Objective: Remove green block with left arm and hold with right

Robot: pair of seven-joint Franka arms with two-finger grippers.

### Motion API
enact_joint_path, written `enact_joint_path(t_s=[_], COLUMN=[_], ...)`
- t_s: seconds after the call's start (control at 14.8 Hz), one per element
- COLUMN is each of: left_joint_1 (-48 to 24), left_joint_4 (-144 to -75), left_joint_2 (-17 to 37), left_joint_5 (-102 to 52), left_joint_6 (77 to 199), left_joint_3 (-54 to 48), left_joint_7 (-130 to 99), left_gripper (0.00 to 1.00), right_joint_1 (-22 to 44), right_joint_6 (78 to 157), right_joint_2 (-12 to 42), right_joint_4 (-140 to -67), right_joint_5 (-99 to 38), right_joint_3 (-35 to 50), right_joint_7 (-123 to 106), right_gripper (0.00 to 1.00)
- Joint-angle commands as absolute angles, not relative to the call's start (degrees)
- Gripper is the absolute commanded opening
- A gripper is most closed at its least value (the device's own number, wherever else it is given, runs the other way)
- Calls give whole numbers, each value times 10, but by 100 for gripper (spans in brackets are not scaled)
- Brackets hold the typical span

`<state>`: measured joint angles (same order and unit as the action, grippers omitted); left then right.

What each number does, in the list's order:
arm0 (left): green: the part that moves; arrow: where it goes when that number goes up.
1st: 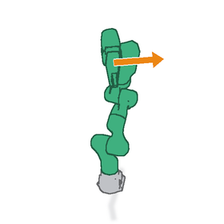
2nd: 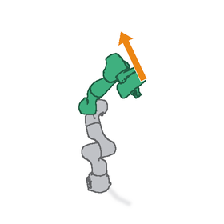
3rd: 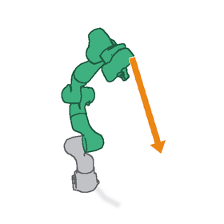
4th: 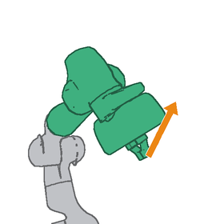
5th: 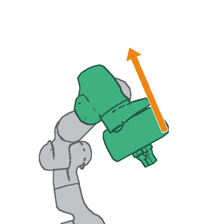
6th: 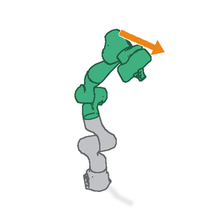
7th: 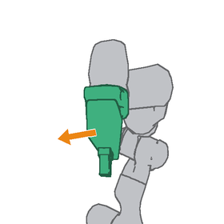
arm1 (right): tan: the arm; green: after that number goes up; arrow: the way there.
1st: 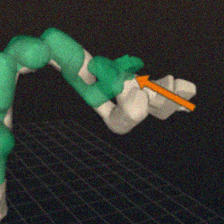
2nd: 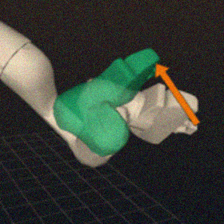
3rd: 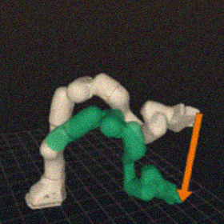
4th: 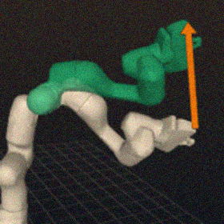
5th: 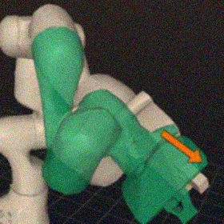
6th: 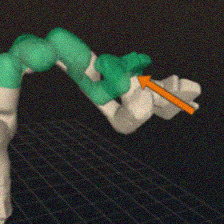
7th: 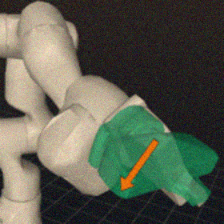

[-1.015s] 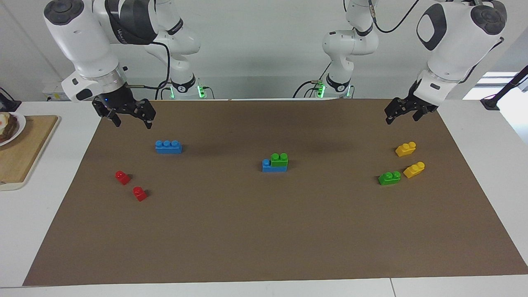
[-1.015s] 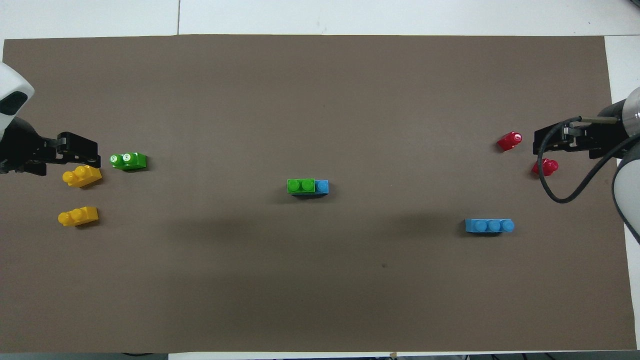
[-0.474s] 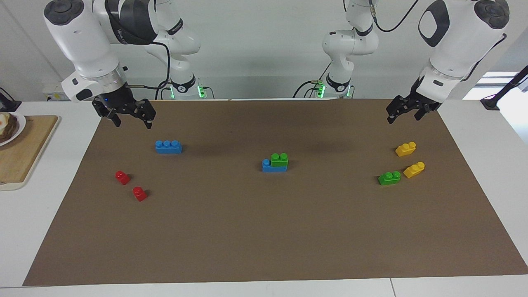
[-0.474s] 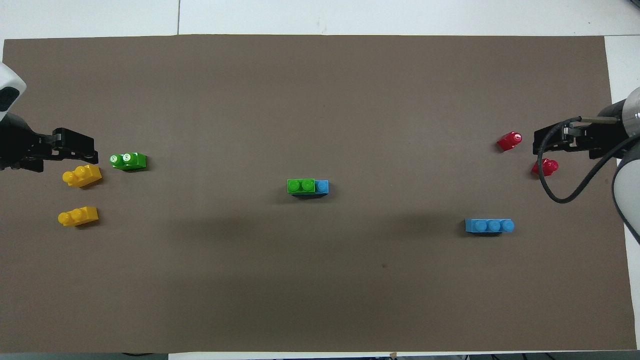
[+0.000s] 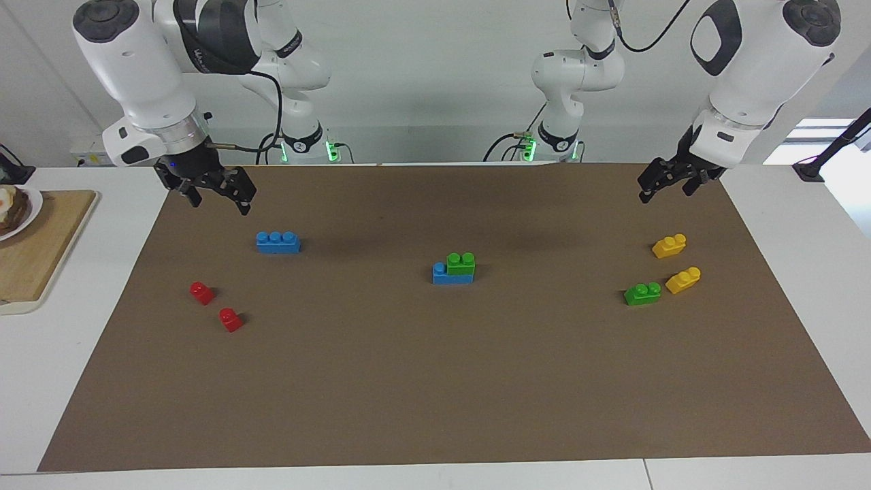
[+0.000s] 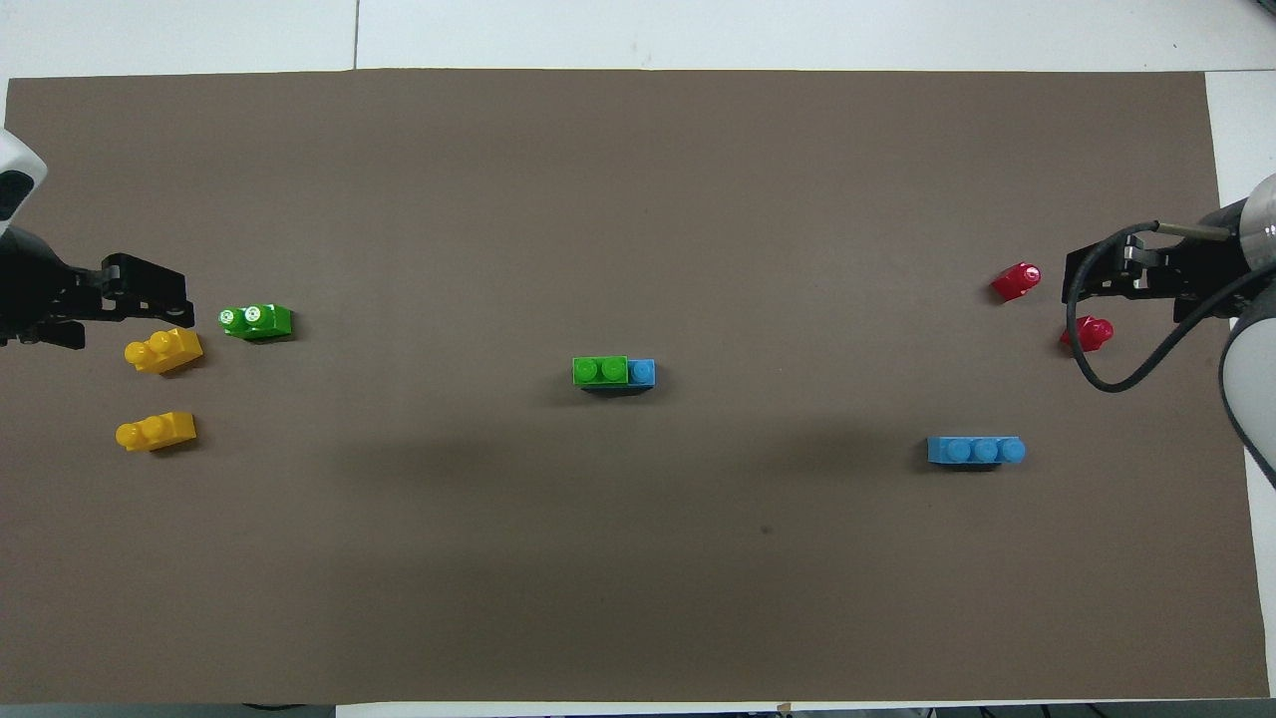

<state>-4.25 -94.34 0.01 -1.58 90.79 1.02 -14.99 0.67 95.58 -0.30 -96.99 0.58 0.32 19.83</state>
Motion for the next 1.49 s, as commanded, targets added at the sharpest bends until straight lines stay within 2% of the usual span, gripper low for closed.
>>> enact_joint_path(t_s=[0.0, 0.47, 0.68, 0.95, 1.15, 1.42], left_joint_1=[-49, -51, -71, -96, -131, -133], left_joint_4=[-969, -979, -1023, -1056, -1098, -1102], left_joint_2=[-19, -21, -38, -50, -68, -59], left_joint_5=[-27, -65, -66, -67, -67, -68], left_joint_6=[909, 942, 986, 1036, 1068, 1086], left_joint_3=[13, 11, 11, 11, 11, 11], left_joint_7=[-184, -328, -453, -625, -669, -780], left_gripper=[100, 100, 100, 100, 100, 100], right_joint_1=[6, 8, 9, 39, 60, 97], right_joint_6=[960, 957, 962, 1013, 1049, 1128], right_joint_2=[-18, -17, -5, 11, 25, 42], right_joint_4=[-992, -1015, -1026, -1036, -1052, -1088], right_joint_5=[-15, -105, -165, -220, -259, -304], right_joint_3=[9, 12, 13, 14, 14, 14], right_joint_7=[291, 559, 650, 790, 830, 872], right_gripper=[99, 99, 99, 99, 99, 99])
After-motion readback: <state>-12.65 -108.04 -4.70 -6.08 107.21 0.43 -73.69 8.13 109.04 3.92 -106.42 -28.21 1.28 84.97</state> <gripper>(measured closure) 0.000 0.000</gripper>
